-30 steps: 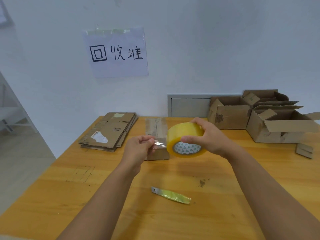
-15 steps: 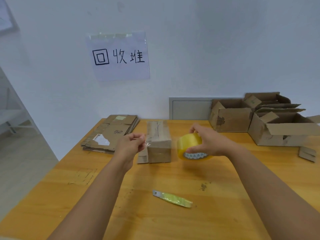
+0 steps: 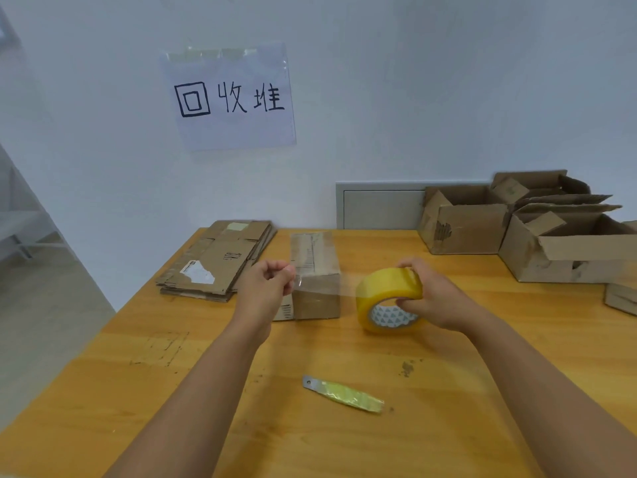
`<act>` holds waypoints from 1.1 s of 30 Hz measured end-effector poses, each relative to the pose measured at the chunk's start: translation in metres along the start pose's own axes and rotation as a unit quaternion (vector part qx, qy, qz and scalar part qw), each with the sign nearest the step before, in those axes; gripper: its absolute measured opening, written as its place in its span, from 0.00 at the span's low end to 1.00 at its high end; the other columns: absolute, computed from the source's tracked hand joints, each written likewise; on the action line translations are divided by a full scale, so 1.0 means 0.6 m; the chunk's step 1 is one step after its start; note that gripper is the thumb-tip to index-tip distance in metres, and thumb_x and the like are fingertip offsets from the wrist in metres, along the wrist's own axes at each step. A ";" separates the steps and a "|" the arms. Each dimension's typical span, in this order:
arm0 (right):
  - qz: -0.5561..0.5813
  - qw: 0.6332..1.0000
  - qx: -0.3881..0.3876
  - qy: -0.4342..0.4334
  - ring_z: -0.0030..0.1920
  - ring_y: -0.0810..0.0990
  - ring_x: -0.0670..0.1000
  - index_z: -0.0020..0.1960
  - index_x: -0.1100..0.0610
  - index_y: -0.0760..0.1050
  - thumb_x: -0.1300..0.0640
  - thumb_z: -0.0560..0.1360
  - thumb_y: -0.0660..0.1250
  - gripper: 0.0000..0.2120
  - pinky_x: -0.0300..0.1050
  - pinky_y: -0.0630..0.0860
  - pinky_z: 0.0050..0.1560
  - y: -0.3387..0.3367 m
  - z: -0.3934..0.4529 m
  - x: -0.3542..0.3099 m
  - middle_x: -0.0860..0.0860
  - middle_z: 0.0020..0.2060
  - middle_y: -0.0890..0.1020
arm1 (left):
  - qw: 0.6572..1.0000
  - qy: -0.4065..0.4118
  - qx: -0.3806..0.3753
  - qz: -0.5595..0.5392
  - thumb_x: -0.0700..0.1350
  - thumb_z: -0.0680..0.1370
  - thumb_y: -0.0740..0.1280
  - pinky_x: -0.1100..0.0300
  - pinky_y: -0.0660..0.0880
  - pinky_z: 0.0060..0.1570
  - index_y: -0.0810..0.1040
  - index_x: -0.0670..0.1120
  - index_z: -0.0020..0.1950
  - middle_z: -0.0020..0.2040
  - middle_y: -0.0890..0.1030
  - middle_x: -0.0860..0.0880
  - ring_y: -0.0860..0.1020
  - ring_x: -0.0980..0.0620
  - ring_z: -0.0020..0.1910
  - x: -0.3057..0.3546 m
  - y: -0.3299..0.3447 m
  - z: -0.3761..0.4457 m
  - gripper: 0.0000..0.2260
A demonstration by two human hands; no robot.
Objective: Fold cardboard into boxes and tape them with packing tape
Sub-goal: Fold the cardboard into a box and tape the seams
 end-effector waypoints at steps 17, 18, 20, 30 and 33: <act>-0.053 0.997 0.015 -0.057 0.56 0.72 0.51 0.63 0.41 0.67 0.67 0.74 0.68 0.27 0.44 0.69 0.50 -0.036 0.063 -0.055 0.47 0.60 0.70 | 0.997 -0.047 0.050 -0.017 0.39 0.79 0.68 0.59 0.75 0.41 0.73 0.46 0.54 0.44 0.79 0.45 0.77 0.51 0.40 -0.020 -0.021 0.028 0.07; -0.050 0.997 0.015 -0.055 0.55 0.72 0.51 0.63 0.40 0.67 0.67 0.74 0.68 0.27 0.44 0.69 0.49 -0.036 0.064 -0.053 0.47 0.60 0.70 | 0.998 -0.049 0.044 -0.015 0.39 0.80 0.68 0.58 0.75 0.42 0.72 0.47 0.53 0.44 0.79 0.45 0.76 0.51 0.41 -0.022 -0.019 0.028 0.07; -0.046 0.997 0.019 -0.052 0.56 0.72 0.51 0.61 0.39 0.66 0.67 0.74 0.68 0.28 0.44 0.69 0.50 -0.037 0.063 -0.049 0.47 0.60 0.70 | 0.998 -0.054 0.033 -0.020 0.39 0.80 0.67 0.58 0.74 0.42 0.71 0.48 0.54 0.43 0.78 0.46 0.75 0.52 0.41 -0.025 -0.014 0.026 0.07; -0.056 0.997 0.019 -0.049 0.55 0.73 0.52 0.61 0.39 0.65 0.67 0.74 0.69 0.28 0.47 0.73 0.51 -0.036 0.062 -0.041 0.47 0.60 0.70 | 0.996 -0.074 0.017 -0.040 0.38 0.80 0.67 0.59 0.73 0.41 0.72 0.46 0.56 0.44 0.77 0.46 0.74 0.52 0.39 -0.034 -0.007 0.029 0.08; -0.059 0.997 0.012 -0.040 0.55 0.74 0.52 0.61 0.38 0.65 0.66 0.74 0.69 0.28 0.48 0.75 0.51 -0.030 0.062 -0.035 0.48 0.59 0.71 | 0.995 -0.093 0.015 -0.042 0.37 0.79 0.67 0.58 0.72 0.39 0.72 0.46 0.56 0.44 0.77 0.45 0.73 0.51 0.38 -0.041 -0.005 0.032 0.09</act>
Point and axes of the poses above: each hand's wrist, its own z-axis towards the middle knuckle, its own y-axis out of the palm, x = y × z, the point moved 6 cm from there along z, towards the middle knuckle
